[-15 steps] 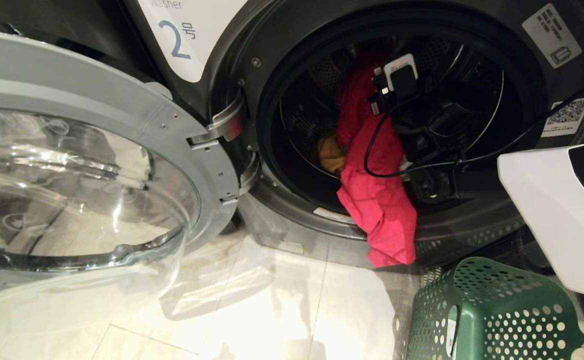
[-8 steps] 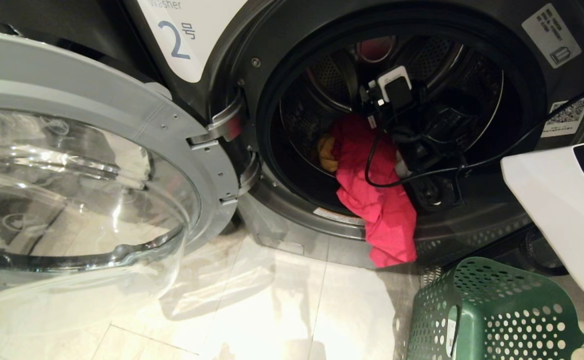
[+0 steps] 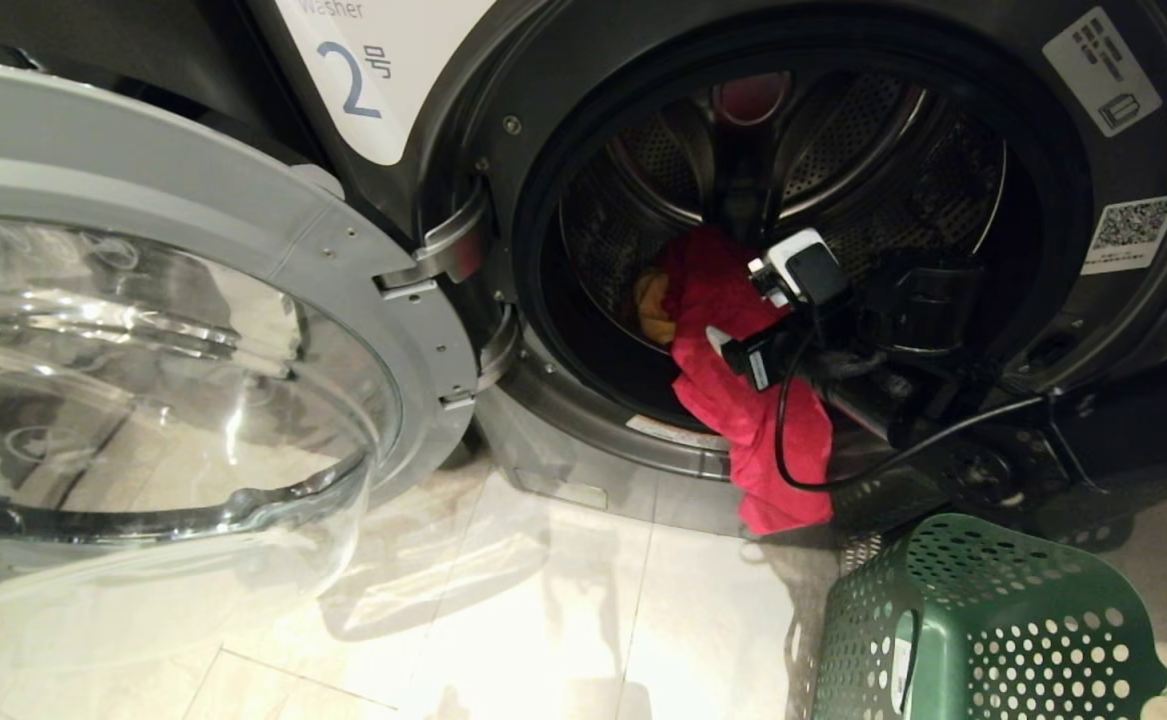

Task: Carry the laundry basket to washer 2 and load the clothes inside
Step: Place the clothes into the washing machine

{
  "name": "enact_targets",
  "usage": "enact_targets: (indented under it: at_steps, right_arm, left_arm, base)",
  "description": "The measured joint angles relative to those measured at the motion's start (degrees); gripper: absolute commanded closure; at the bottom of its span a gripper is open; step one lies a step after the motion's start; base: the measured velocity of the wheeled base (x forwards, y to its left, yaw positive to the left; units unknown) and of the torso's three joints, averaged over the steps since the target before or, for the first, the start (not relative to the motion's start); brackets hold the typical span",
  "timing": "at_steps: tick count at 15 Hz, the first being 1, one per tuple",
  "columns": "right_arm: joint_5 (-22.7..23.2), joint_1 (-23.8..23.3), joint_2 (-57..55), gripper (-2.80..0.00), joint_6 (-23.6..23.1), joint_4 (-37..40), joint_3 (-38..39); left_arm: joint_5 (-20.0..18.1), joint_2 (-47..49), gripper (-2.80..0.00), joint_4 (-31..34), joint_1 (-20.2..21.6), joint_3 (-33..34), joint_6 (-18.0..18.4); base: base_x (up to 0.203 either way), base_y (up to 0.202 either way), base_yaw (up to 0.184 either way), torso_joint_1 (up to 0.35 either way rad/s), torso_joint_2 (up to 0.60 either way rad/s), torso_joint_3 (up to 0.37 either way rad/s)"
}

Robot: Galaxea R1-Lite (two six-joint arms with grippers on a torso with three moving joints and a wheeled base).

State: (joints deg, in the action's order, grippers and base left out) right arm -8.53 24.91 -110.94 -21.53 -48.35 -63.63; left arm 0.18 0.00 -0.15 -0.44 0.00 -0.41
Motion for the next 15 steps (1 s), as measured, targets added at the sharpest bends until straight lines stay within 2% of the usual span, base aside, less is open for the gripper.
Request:
enact_targets:
  at_steps: [3,6,8,12,15]
  right_arm:
    - [-1.70,3.31,10.01,-2.80,8.19,6.27,13.62]
    - [-2.31,4.35,17.38,-2.80,13.33,8.03,26.60]
    - [-4.97,4.52,20.57,-2.80,17.65,8.84,32.82]
    - [-9.13,4.69,20.40,-2.80,26.59,11.48,36.07]
    - [-11.55,5.39,15.70,-2.80,28.42,8.64,35.56]
  left_arm:
    - [0.02,0.00,0.00,0.02,0.00,0.00,0.00]
    - [0.01,0.00,0.00,0.00,0.00,0.00,0.00]
    - [0.00,0.00,0.00,-0.01,0.00,0.00,0.00]
    - [0.00,0.00,0.00,-0.01,0.00,0.00,0.00]
    - [0.00,0.00,0.00,0.01,0.00,0.00,0.00]
  base:
    - [0.000,0.000,0.000,0.000,0.00,0.000]
    - [0.000,0.000,0.000,0.000,0.00,0.000]
    - [0.000,0.000,0.000,0.000,0.00,0.000]
    - [0.000,0.000,0.000,0.000,0.00,0.000]
    - [0.000,0.000,0.000,0.000,0.00,0.000]
